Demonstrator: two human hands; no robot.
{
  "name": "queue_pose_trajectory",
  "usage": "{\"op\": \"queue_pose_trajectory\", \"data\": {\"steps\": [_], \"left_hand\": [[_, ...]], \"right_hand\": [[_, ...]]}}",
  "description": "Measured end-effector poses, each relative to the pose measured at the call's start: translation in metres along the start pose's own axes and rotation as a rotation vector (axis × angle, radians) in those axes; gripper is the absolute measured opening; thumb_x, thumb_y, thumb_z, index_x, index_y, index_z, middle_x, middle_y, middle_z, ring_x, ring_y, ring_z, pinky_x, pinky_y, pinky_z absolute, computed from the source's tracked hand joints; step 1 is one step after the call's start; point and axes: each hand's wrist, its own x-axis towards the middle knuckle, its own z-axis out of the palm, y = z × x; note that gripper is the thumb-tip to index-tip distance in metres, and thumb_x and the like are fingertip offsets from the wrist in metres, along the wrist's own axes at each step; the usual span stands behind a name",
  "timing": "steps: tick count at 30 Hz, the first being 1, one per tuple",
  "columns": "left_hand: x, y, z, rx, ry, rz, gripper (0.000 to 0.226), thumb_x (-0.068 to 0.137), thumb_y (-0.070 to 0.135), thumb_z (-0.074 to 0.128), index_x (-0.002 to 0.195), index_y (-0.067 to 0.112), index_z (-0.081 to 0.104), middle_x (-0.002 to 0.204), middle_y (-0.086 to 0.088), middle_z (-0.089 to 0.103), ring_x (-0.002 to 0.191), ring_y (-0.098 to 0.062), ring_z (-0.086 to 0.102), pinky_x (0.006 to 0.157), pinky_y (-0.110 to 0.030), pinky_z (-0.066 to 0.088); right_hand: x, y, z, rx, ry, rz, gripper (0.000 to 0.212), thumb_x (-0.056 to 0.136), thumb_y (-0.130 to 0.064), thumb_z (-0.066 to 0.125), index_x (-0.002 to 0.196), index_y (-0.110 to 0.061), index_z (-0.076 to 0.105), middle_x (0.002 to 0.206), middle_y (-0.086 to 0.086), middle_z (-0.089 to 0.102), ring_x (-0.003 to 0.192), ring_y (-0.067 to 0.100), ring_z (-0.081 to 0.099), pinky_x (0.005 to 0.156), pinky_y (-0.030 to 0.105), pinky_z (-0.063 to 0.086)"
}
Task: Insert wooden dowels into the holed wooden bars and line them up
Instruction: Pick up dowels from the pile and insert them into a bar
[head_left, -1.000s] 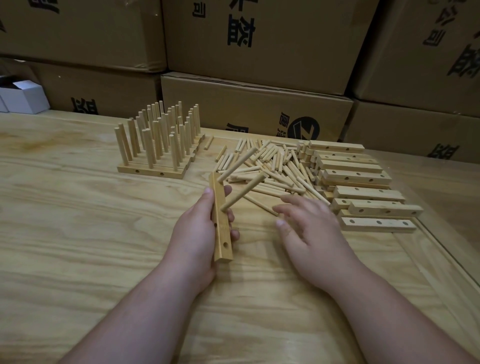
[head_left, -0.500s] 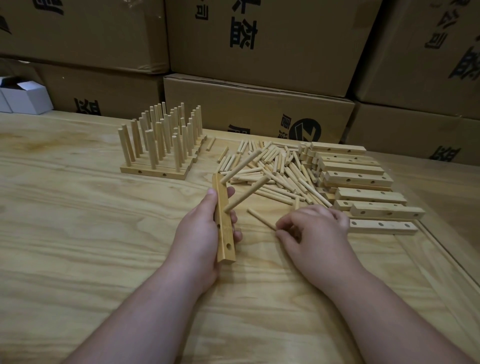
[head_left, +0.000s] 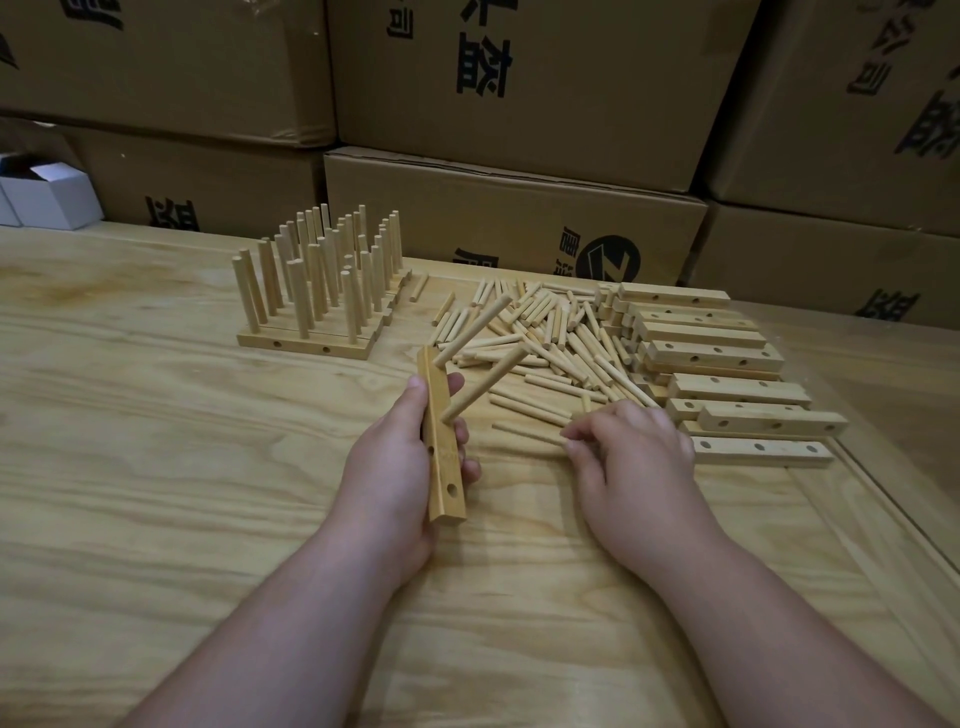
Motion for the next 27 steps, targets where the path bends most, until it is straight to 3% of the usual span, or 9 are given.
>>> {"op": "queue_pose_trajectory", "data": {"steps": [3,6,9,12,13,15,18,23,27], "left_hand": [[0.000,0.000,-0.001,-0.005,-0.003,0.001,0.044,0.104,0.045,0.048,0.092,0.020,0.082,0.063,-0.003,0.054,0.048,-0.013,0.048,0.050,-0.029,0.046],[0.000,0.000,-0.001,-0.022,-0.005,0.002,0.045,0.104,0.044,0.048,0.090,0.020,0.083,0.062,-0.003,0.053,0.047,-0.013,0.048,0.049,-0.029,0.046],[0.002,0.000,-0.002,-0.019,-0.007,0.001,0.045,0.104,0.044,0.048,0.088,0.022,0.083,0.062,-0.002,0.054,0.047,-0.013,0.049,0.048,-0.029,0.047],[0.003,-0.001,-0.002,-0.024,-0.008,-0.004,0.044,0.104,0.045,0.048,0.088,0.023,0.083,0.062,-0.002,0.055,0.047,-0.013,0.049,0.048,-0.029,0.047],[0.003,-0.001,-0.002,-0.028,-0.007,-0.005,0.044,0.104,0.045,0.048,0.088,0.023,0.083,0.062,-0.002,0.055,0.047,-0.012,0.049,0.047,-0.029,0.047],[0.003,-0.001,-0.002,-0.034,-0.006,-0.005,0.045,0.104,0.045,0.048,0.087,0.023,0.083,0.061,-0.002,0.055,0.046,-0.012,0.049,0.047,-0.028,0.047],[0.003,-0.001,-0.002,-0.047,-0.004,-0.009,0.045,0.105,0.045,0.047,0.086,0.024,0.083,0.060,-0.002,0.055,0.046,-0.012,0.049,0.047,-0.028,0.047],[0.004,-0.001,-0.002,-0.054,0.039,-0.004,0.045,0.104,0.045,0.048,0.086,0.025,0.083,0.060,0.000,0.057,0.047,-0.011,0.049,0.048,-0.029,0.049],[0.004,-0.001,-0.003,-0.030,0.052,0.002,0.042,0.103,0.049,0.048,0.101,0.023,0.081,0.063,0.001,0.056,0.051,-0.011,0.051,0.049,-0.029,0.048]], "right_hand": [[0.001,0.002,-0.002,0.118,0.008,0.006,0.010,0.099,-0.030,0.051,0.102,-0.036,0.058,0.098,-0.021,0.053,0.101,0.006,0.048,0.090,0.031,0.039],[0.001,0.002,0.000,0.204,-0.031,0.015,0.010,0.101,-0.030,0.048,0.100,-0.040,0.051,0.093,-0.023,0.053,0.090,0.001,0.050,0.073,0.023,0.037],[0.001,0.003,0.002,0.215,-0.011,0.013,0.010,0.101,-0.028,0.047,0.100,-0.037,0.051,0.097,-0.020,0.055,0.093,0.004,0.050,0.075,0.025,0.036],[0.001,0.003,0.002,0.264,0.031,0.015,0.011,0.102,-0.024,0.046,0.100,-0.033,0.051,0.114,-0.020,0.053,0.107,0.001,0.047,0.088,0.023,0.036],[0.000,0.003,0.002,0.279,0.044,0.016,0.010,0.102,-0.023,0.046,0.100,-0.032,0.052,0.119,-0.022,0.050,0.110,-0.005,0.042,0.091,0.017,0.034],[0.000,0.002,0.000,0.308,0.083,0.003,0.011,0.102,-0.024,0.046,0.101,-0.033,0.051,0.114,-0.026,0.050,0.100,-0.014,0.040,0.083,0.002,0.030],[-0.002,-0.003,-0.005,0.391,0.107,-0.051,0.011,0.101,-0.027,0.047,0.103,-0.038,0.050,0.096,-0.022,0.059,0.090,-0.006,0.052,0.069,0.006,0.035],[-0.009,-0.013,-0.009,0.433,0.080,-0.278,0.011,0.097,-0.023,0.053,0.104,-0.031,0.057,0.097,-0.024,0.056,0.095,-0.002,0.054,0.079,0.007,0.038],[-0.008,-0.015,-0.009,0.448,0.066,-0.370,0.010,0.095,-0.016,0.056,0.102,-0.022,0.062,0.095,-0.023,0.052,0.091,0.004,0.055,0.079,0.012,0.039]]}}
